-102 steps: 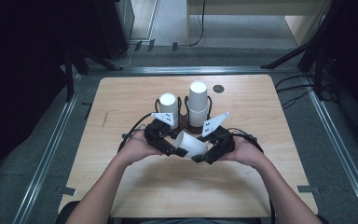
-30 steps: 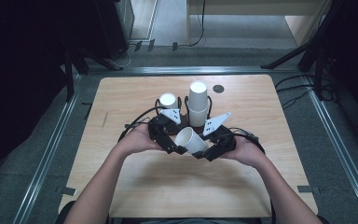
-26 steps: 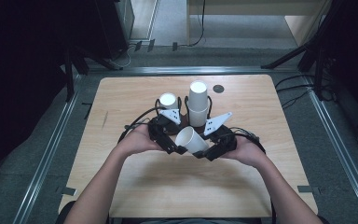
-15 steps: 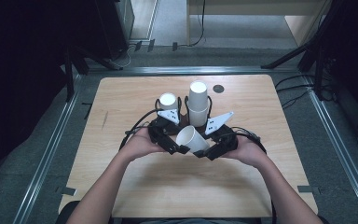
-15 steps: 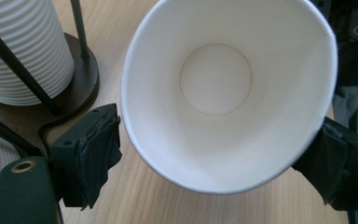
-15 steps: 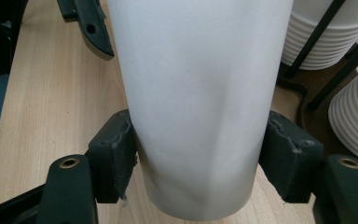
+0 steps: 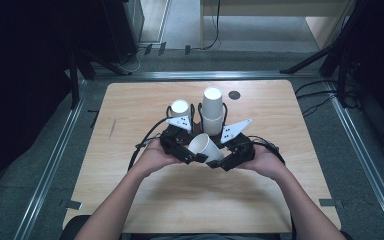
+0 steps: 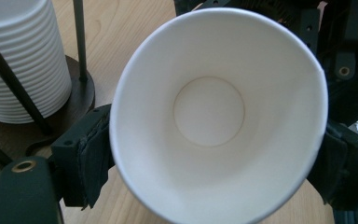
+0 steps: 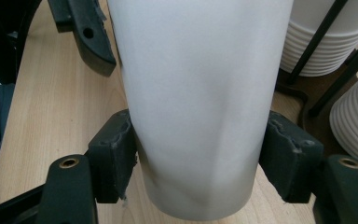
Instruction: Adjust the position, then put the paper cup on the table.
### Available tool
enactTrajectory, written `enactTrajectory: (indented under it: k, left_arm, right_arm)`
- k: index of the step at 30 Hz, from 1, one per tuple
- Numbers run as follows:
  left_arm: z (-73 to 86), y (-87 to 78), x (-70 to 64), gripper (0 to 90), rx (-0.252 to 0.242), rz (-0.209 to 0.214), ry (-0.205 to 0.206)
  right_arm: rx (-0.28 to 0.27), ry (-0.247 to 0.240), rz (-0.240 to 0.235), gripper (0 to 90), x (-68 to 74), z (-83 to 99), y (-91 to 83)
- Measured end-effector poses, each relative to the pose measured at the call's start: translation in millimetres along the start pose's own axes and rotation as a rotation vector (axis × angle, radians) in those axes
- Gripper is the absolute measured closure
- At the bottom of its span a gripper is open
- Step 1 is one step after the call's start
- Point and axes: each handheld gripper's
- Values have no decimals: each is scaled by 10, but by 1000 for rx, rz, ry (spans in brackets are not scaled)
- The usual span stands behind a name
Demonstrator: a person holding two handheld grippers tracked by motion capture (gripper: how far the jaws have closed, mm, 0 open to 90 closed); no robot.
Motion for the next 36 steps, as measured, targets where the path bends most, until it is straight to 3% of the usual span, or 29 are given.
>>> enactTrajectory:
  k: [6,12,16,21,26,30,36]
  left_arm:
    - [0,26,0,196,-2,27,-7]
    - [4,31,0,233,15,22,-20]
    - [3,30,-13,245,28,5,-7]
    - [19,-18,12,247,24,-3,-18]
    - [34,-55,24,247,32,-17,-11]
    - [45,-55,14,246,64,-29,18]
    - [59,-51,26,246,98,-50,17]
  right_arm:
    - [-19,3,-29,331,1,-11,6]
    - [-1,16,-39,329,-2,-13,20]
    - [15,17,-29,316,11,-18,37]
    - [35,-3,-2,218,59,-15,60]
    - [36,30,1,214,51,14,47]
    - [43,26,-7,212,47,43,44]
    - [56,31,16,212,62,93,59]
Point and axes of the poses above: each handheld gripper's, and its own axes: y roughly forward along the jaws, z roughly out of its underside, x roughly to its left, and after that the axes turned 13 degrees about x, right-handed
